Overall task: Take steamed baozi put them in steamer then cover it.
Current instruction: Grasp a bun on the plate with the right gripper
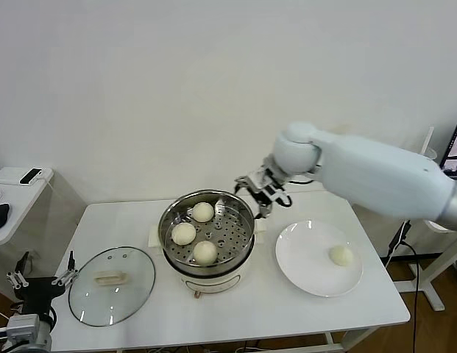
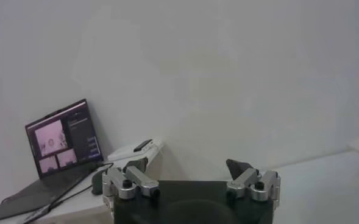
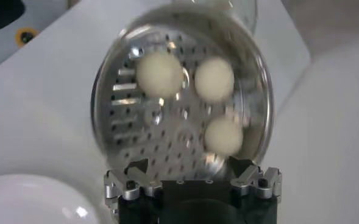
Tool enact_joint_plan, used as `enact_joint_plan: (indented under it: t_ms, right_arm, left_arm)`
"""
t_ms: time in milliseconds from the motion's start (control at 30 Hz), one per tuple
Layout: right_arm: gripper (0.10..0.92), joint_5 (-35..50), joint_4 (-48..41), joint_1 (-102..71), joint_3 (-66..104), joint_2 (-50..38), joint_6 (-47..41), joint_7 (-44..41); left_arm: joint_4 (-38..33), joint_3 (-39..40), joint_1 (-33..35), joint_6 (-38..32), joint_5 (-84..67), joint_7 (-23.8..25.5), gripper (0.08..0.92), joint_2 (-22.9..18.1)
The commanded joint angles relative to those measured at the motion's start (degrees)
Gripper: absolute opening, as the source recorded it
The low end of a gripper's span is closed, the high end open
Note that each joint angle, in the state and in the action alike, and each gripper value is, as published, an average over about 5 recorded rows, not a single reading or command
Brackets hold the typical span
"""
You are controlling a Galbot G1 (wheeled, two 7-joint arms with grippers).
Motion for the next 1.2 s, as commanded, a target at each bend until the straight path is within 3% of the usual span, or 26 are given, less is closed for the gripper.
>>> enact_joint_plan:
  t_ms: [33, 267, 833, 1200]
  right_arm:
    - [0.823, -8.13, 2.72, -16.97, 15.04, -23.87, -4.96, -2.63]
    - [0.823, -18.23, -1.53, -31.37, 25.36, -27.94, 3.39, -5.31]
    - [0.823, -23.48, -11.62, -46.64, 36.97, -21.34, 3.47, -4.04]
    - [0.823, -24.73, -17.11, -46.83, 38.12, -14.84, 4.11, -2.92]
  left_arm:
    - [0.42, 0.68, -0.31, 0.02, -0.14, 0.02, 0.823, 0.96]
    - [0.98, 1.05, -0.62, 0.12, -0.54, -0.02, 0.823, 1.87]
    - [1.39, 1.13, -0.23, 0.48, 0.37, 0.03, 0.823, 1.96]
    - [1.26, 0.41, 0.05, 0.74, 0.26, 0.05, 0.823, 2.37]
